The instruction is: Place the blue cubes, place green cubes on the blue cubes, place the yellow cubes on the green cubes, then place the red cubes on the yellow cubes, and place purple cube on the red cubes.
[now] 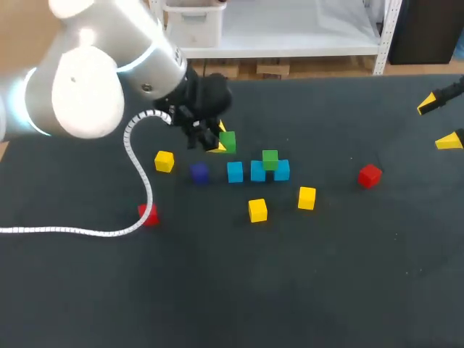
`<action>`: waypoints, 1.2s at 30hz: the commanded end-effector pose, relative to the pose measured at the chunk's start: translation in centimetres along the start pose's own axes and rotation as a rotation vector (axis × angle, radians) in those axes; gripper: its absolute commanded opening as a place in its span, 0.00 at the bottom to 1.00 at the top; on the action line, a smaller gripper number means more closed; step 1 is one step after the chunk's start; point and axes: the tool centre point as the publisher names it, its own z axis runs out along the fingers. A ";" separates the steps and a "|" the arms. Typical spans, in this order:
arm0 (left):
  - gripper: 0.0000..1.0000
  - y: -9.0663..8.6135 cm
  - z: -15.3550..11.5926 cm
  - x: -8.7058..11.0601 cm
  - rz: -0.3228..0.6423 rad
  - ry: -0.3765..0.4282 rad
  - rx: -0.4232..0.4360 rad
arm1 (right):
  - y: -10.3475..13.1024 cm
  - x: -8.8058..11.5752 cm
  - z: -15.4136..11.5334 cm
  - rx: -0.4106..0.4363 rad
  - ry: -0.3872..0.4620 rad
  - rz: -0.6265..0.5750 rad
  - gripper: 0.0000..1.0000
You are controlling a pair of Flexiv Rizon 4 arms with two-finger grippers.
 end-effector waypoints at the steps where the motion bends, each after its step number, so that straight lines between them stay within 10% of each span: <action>1: 0.00 -0.4 0.9 -0.3 -0.003 -0.018 0.017 | 0.0 0.0 0.0 0.000 -0.001 -0.001 1.00; 36: 0.00 -1.2 4.3 -1.5 -0.037 -0.089 0.152 | 0.0 0.0 0.0 0.000 -0.001 -0.001 1.00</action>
